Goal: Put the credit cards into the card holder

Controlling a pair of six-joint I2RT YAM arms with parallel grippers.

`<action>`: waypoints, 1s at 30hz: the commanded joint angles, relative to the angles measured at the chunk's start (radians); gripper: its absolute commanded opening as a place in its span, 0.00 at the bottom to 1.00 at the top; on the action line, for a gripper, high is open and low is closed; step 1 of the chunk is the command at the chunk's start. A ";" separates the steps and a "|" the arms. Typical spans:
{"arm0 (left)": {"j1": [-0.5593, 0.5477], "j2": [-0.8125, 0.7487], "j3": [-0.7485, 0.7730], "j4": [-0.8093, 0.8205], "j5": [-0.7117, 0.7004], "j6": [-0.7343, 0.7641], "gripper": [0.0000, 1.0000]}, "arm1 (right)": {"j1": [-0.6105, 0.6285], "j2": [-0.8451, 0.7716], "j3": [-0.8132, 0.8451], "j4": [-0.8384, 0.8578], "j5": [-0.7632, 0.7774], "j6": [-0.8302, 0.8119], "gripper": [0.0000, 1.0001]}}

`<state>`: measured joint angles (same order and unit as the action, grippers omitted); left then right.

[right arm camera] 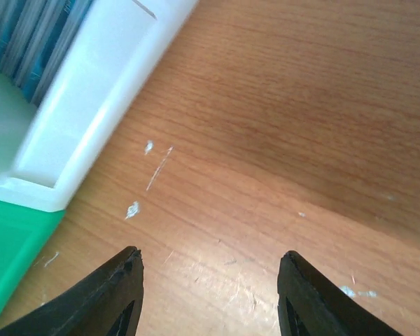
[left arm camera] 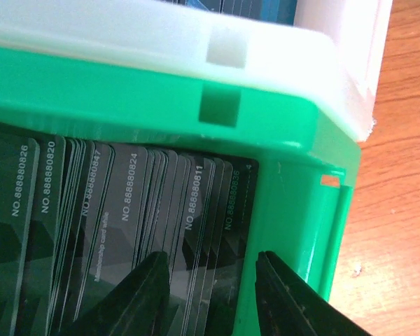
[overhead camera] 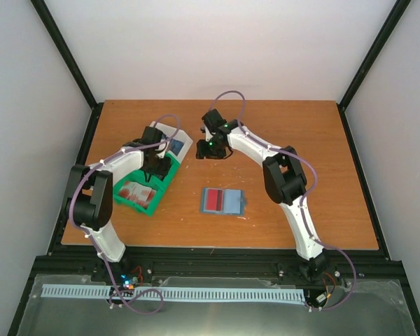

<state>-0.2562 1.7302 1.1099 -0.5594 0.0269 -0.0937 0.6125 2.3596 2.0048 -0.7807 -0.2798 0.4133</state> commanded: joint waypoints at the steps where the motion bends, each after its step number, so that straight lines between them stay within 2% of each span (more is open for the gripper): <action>1: -0.025 0.003 -0.039 -0.039 0.097 -0.061 0.36 | 0.015 -0.088 -0.047 0.019 0.016 0.038 0.53; 9: -0.092 -0.037 -0.082 -0.016 0.321 -0.123 0.35 | 0.024 -0.219 -0.267 0.143 -0.004 0.142 0.55; 16: -0.186 0.000 -0.041 0.029 0.345 -0.148 0.35 | 0.026 -0.267 -0.425 0.232 0.032 0.270 0.57; 19: -0.199 -0.017 -0.014 0.030 0.308 -0.147 0.37 | 0.025 -0.265 -0.454 0.245 0.054 0.295 0.57; 22: -0.201 -0.048 0.010 0.002 0.225 -0.117 0.43 | 0.024 -0.251 -0.448 0.245 0.080 0.289 0.55; 26: -0.200 -0.067 0.056 -0.056 0.099 -0.078 0.55 | 0.007 -0.211 -0.393 0.218 0.126 0.241 0.47; 30: -0.200 -0.039 0.077 -0.105 -0.016 -0.068 0.57 | -0.008 -0.171 -0.331 0.187 0.153 0.185 0.41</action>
<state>-0.4500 1.6947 1.1381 -0.5983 0.1562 -0.1921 0.6216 2.1464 1.6058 -0.5739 -0.2043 0.6823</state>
